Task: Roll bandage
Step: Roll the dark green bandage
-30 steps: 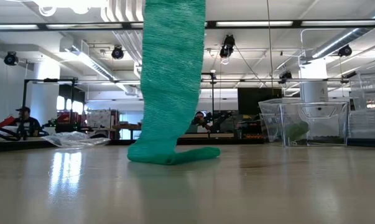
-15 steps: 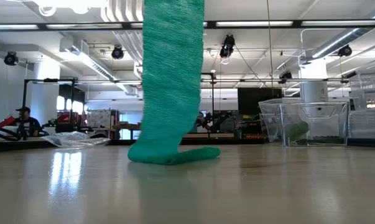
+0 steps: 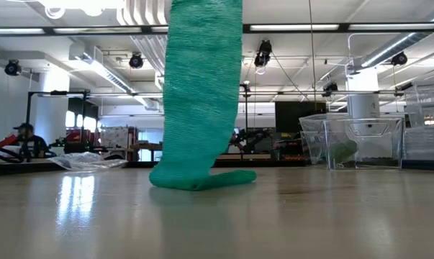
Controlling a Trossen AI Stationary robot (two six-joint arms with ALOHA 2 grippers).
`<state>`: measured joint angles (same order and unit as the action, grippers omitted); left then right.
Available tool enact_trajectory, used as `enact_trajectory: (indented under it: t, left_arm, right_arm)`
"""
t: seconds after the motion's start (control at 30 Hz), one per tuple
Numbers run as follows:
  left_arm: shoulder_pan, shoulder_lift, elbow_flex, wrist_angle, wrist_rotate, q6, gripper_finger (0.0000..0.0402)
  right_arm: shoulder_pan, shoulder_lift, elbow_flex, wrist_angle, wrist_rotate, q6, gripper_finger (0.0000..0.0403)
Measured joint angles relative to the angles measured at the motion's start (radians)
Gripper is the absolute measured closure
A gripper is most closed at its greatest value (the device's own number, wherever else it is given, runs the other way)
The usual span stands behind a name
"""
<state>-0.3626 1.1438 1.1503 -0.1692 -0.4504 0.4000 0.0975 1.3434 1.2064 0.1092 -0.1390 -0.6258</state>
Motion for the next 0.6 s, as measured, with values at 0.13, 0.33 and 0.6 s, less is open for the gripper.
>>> enact_trajectory:
  t: [0.13, 0.33, 0.6]
  left_arm:
    - [0.000, 0.000, 0.000, 0.000, 0.006, 0.000, 0.0268]
    - [0.000, 0.000, 0.000, 0.001, 0.010, -0.016, 0.0287]
    - [0.004, 0.004, 0.000, 0.008, 0.065, -0.081, 0.0293]
  right_arm:
    - [0.000, 0.000, 0.000, 0.007, 0.000, -0.002, 0.0400]
    - [0.000, 0.000, 0.000, 0.036, 0.000, -0.024, 0.0400]
    - [0.000, 0.000, 0.000, 0.039, 0.005, -0.042, 0.0401]
